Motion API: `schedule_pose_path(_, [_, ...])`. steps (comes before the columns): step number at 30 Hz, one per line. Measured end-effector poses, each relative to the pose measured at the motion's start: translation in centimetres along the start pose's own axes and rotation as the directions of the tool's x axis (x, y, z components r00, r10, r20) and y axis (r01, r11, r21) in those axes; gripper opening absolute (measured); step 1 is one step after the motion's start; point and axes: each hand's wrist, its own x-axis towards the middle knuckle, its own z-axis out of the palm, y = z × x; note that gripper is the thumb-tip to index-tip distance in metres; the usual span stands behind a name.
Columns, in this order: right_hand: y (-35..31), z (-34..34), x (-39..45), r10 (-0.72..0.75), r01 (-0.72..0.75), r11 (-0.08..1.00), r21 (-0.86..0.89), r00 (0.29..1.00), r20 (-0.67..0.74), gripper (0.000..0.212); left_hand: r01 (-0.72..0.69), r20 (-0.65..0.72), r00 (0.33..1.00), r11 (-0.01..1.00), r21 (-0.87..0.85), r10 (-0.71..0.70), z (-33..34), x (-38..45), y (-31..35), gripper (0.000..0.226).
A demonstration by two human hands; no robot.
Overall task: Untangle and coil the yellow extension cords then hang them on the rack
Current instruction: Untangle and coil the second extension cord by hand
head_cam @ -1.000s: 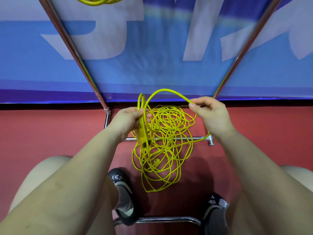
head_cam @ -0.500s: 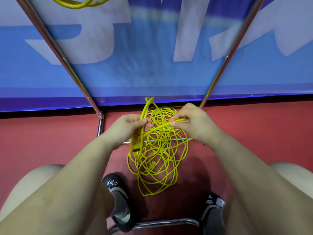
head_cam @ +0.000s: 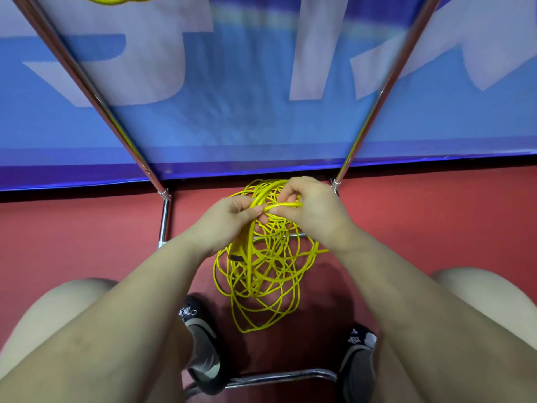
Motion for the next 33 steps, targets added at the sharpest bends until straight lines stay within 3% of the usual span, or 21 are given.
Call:
schedule_pose_path(3, [1.1, -0.6, 0.5, 0.136, -0.130, 0.991, -0.043, 0.975, 0.177, 0.021, -0.036, -0.148, 0.988, 0.999, 0.007, 0.037, -1.2, 0.3, 0.3, 0.030])
schedule_pose_path(5, [2.1, -0.9, 0.6, 0.227, -0.195, 0.971, -0.141, 0.938, 0.261, 0.025, -0.062, -0.250, 0.967, 0.995, -0.079, 0.041, -2.2, 0.4, 0.6, 0.030])
schedule_pose_path(6, [2.5, -1.1, 0.6, 0.245, -0.222, 0.969, -0.110, 0.930, 0.276, 0.026, -0.076, -0.298, 0.954, 0.986, -0.149, 0.028, -2.7, 0.4, 0.6, 0.029])
schedule_pose_path(10, [1.8, -2.4, 0.7, 0.163, -0.196, 0.884, 0.423, 0.980, 0.113, 0.011, -0.092, -0.376, 0.926, 0.954, -0.286, -0.023, -3.9, 0.3, 0.4, 0.026])
schedule_pose_path(12, [1.1, -3.1, 0.9, 0.158, -0.135, 0.807, 0.574, 0.987, 0.010, 0.016, -0.053, -0.346, 0.938, 0.968, -0.247, -0.037, -3.9, 0.2, 0.1, 0.026])
schedule_pose_path(14, [0.8, -3.6, 0.9, 0.168, -0.112, 0.779, 0.618, 0.985, -0.033, 0.017, -0.017, -0.321, 0.946, 0.979, -0.205, -0.051, -3.8, 0.1, -0.1, 0.026])
schedule_pose_path(19, [0.6, -4.0, 0.9, 0.116, -0.096, 0.851, 0.516, 0.993, -0.006, 0.009, 0.005, -0.327, 0.943, 0.988, -0.157, -0.057, -3.8, 0.0, -0.2, 0.023])
schedule_pose_path(24, [0.6, -2.6, 0.6, 0.052, -0.080, 0.937, 0.341, 0.994, 0.092, 0.019, -0.010, -0.240, 0.970, 0.990, -0.139, -0.024, -3.0, 0.1, 0.1, 0.023])
schedule_pose_path(33, [0.2, -1.1, 0.7, 0.040, -0.023, 0.967, 0.254, 0.997, -0.062, 0.022, -0.067, -0.100, 0.993, 0.998, -0.001, 0.067, -0.9, 0.0, 0.7, 0.018])
